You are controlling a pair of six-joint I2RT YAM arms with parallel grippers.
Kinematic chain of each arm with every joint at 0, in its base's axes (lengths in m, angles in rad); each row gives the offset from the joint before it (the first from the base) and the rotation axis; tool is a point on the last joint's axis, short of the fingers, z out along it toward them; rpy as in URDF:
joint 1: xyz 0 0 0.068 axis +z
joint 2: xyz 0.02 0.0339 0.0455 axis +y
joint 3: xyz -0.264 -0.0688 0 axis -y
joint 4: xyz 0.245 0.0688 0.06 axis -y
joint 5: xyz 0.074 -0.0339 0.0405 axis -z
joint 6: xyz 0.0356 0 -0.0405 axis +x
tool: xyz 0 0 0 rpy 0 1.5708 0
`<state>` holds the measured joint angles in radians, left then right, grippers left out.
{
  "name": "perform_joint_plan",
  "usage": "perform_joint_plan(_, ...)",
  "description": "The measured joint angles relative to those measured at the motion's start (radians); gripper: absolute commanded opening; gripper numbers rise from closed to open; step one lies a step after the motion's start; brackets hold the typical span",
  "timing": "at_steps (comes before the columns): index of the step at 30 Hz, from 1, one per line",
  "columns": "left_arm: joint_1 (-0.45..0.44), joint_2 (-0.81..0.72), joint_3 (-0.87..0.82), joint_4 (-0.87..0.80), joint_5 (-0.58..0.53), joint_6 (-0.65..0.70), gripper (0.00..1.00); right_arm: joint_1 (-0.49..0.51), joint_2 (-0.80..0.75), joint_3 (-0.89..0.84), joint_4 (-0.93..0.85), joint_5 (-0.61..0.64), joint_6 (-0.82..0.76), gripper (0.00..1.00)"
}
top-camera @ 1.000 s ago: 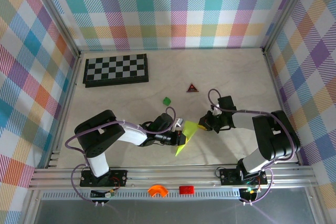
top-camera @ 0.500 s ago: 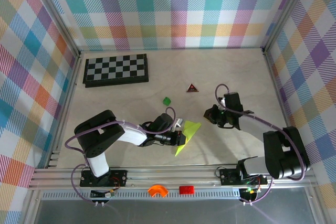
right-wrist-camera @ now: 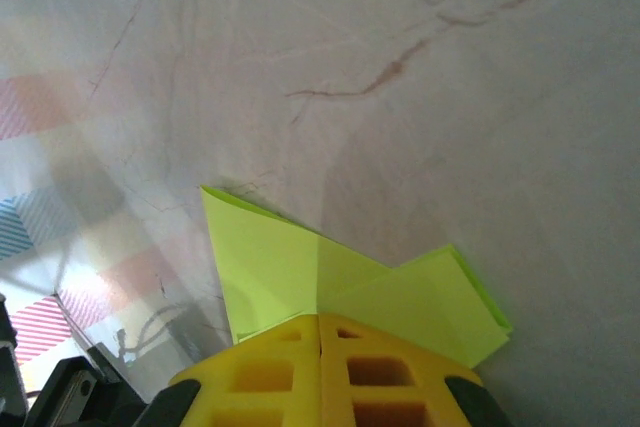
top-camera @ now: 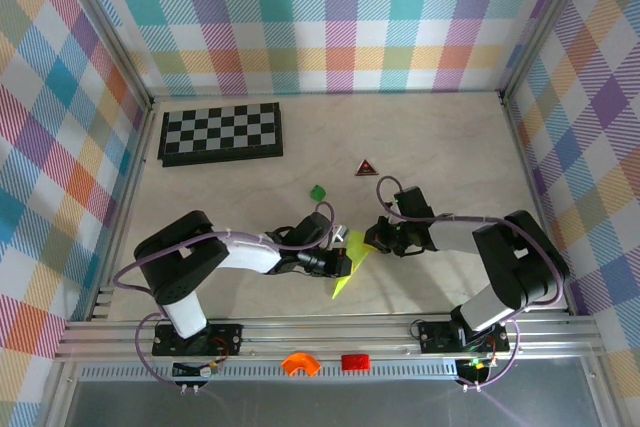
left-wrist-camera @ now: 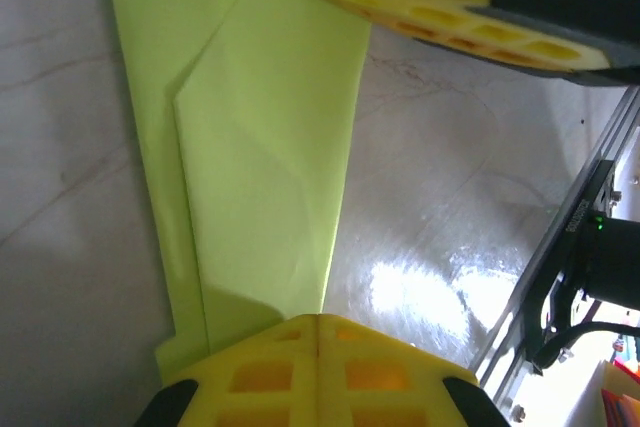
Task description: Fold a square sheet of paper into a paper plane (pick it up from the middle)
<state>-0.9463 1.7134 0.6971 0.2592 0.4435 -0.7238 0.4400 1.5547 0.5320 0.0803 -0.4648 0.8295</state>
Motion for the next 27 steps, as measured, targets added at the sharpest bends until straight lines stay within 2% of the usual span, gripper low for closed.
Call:
perform_joint_plan(5,0.000,-0.008,0.119,-0.149,-0.004,0.033,0.03,-0.002,0.016,0.000,0.032,-0.011,0.000,0.00)
perform_joint_plan(9,-0.001,0.072,0.237,-0.174,-0.016,0.058,0.04,-0.005,0.015,0.000,0.032,-0.013,-0.005,0.00)
perform_joint_plan(13,-0.001,0.165,0.279,-0.185,-0.038,0.067,0.04,-0.012,0.014,0.000,0.029,-0.015,-0.011,0.00)
perform_joint_plan(18,-0.001,0.145,0.208,-0.117,-0.052,0.063,0.06,-0.027,0.010,-0.003,0.019,-0.022,-0.031,0.00)
perform_joint_plan(27,-0.027,-0.044,-0.012,-0.100,-0.089,0.063,0.11,-0.047,0.011,-0.010,0.016,-0.050,-0.053,0.00)
